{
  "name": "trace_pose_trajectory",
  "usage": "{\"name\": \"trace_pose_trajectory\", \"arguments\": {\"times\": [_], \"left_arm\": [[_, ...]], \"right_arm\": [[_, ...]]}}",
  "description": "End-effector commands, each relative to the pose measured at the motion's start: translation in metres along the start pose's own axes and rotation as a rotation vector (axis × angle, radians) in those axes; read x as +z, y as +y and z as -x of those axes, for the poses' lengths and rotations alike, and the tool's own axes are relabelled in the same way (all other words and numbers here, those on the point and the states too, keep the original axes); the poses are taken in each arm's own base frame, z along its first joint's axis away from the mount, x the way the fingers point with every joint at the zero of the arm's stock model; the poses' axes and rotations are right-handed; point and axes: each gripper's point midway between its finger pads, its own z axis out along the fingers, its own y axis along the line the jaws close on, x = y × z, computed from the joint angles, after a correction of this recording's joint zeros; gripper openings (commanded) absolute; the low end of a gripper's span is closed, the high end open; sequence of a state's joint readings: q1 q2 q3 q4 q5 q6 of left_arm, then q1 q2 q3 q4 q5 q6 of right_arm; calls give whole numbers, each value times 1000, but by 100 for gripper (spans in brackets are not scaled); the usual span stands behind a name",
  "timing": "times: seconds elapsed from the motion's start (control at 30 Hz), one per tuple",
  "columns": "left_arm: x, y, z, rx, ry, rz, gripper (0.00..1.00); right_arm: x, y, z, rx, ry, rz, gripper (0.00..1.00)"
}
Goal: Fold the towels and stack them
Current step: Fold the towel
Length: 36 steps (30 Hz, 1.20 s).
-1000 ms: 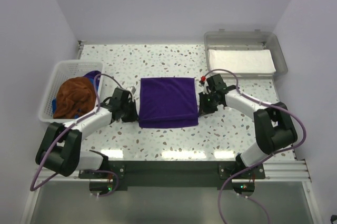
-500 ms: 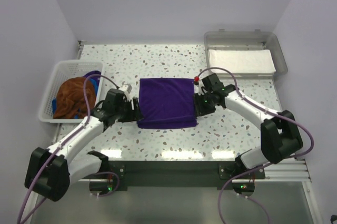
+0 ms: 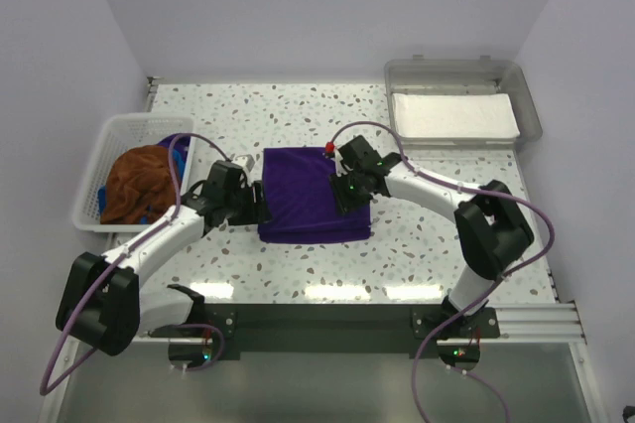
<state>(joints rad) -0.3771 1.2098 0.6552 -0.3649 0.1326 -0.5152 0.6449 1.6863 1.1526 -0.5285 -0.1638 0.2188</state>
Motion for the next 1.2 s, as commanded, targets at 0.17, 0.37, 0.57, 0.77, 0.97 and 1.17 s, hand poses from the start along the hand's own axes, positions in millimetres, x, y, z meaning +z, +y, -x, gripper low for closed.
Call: {"name": "trace_pose_trajectory", "arguments": {"times": [0.17, 0.37, 0.57, 0.77, 0.97, 1.17], "left_arm": [[3, -6, -4, 9, -20, 0, 59], [2, -1, -19, -3, -6, 4, 60], [2, 1, -27, -13, 6, 8, 60], [-1, 1, -25, -44, -9, 22, 59], [2, 10, -29, -111, -12, 76, 57], [8, 7, -38, -167, 2, 47, 49]], "right_arm": [[32, 16, -5, -49, 22, -9, 33], [19, 27, -37, -99, 79, 34, 32], [16, 29, -70, -78, 130, 76, 31], [13, 22, -92, -45, 137, 61, 32], [-9, 12, -75, -27, 33, -14, 35], [-26, -12, -60, 102, -77, -131, 42]]}}
